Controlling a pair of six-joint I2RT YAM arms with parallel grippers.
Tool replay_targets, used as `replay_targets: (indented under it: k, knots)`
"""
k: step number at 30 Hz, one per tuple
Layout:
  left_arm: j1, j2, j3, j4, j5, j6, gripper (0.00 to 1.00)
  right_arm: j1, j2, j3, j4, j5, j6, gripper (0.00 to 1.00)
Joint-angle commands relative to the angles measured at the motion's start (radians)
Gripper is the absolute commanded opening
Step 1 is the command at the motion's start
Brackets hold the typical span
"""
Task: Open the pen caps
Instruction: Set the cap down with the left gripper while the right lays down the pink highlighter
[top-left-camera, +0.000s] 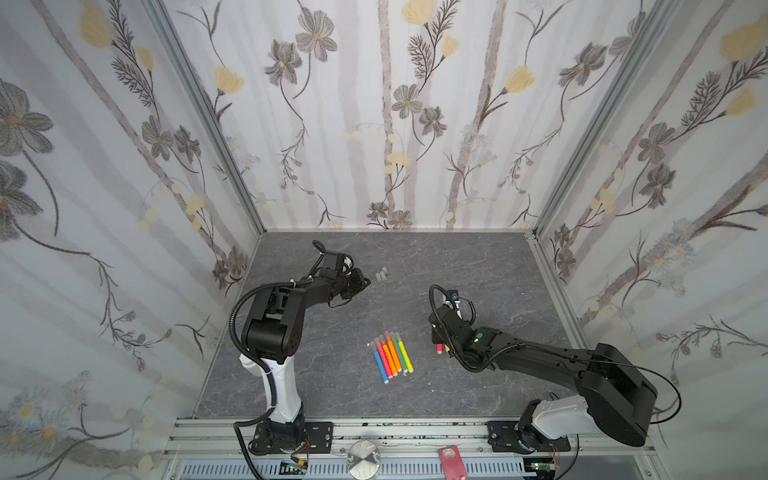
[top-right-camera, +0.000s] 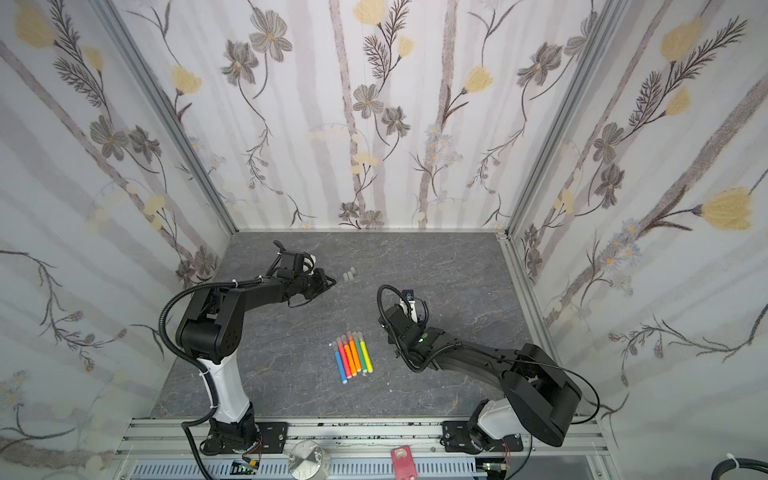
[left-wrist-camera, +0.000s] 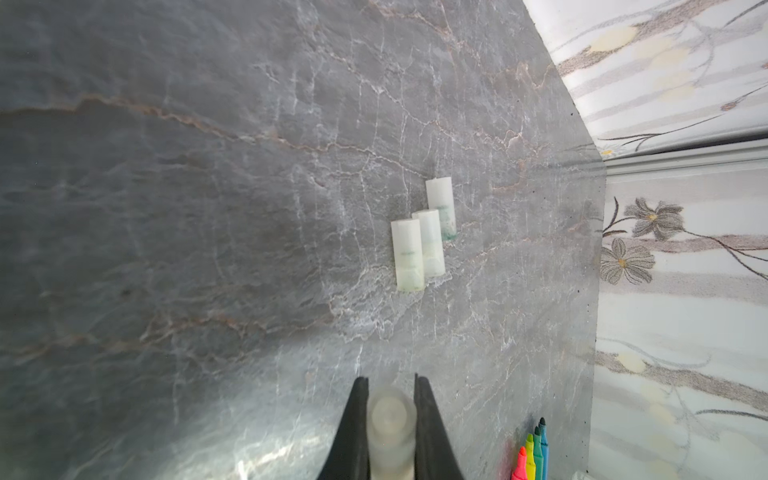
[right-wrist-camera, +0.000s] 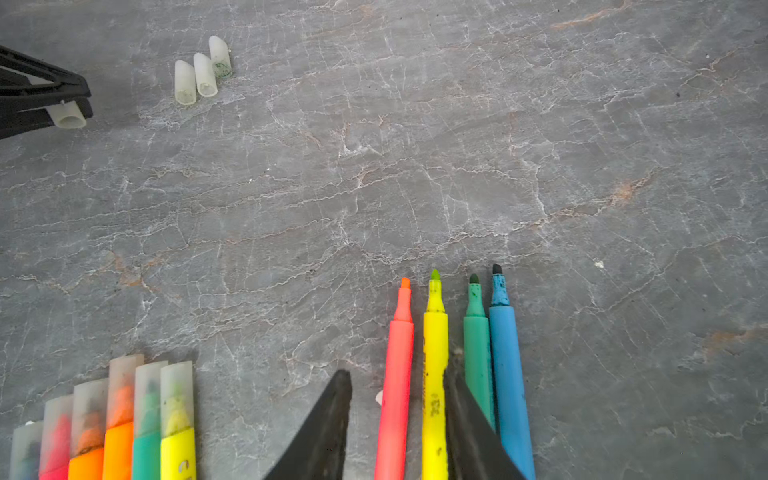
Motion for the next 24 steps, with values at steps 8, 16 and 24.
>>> replay_targets:
  k: [8,16,24]
  knots:
    - [-0.005,0.118,0.122,0.002,-0.027,0.003,0.06,-0.008,-0.033,-0.04,0.002,0.013,0.005,0.38]
    - [-0.005,0.158,0.19,-0.016,-0.033,0.005,0.12,-0.008,-0.023,-0.052,0.008,0.004,0.006,0.38]
    - [-0.005,0.174,0.19,-0.013,-0.037,0.004,0.19,-0.009,-0.021,-0.056,0.01,-0.001,0.007,0.38]
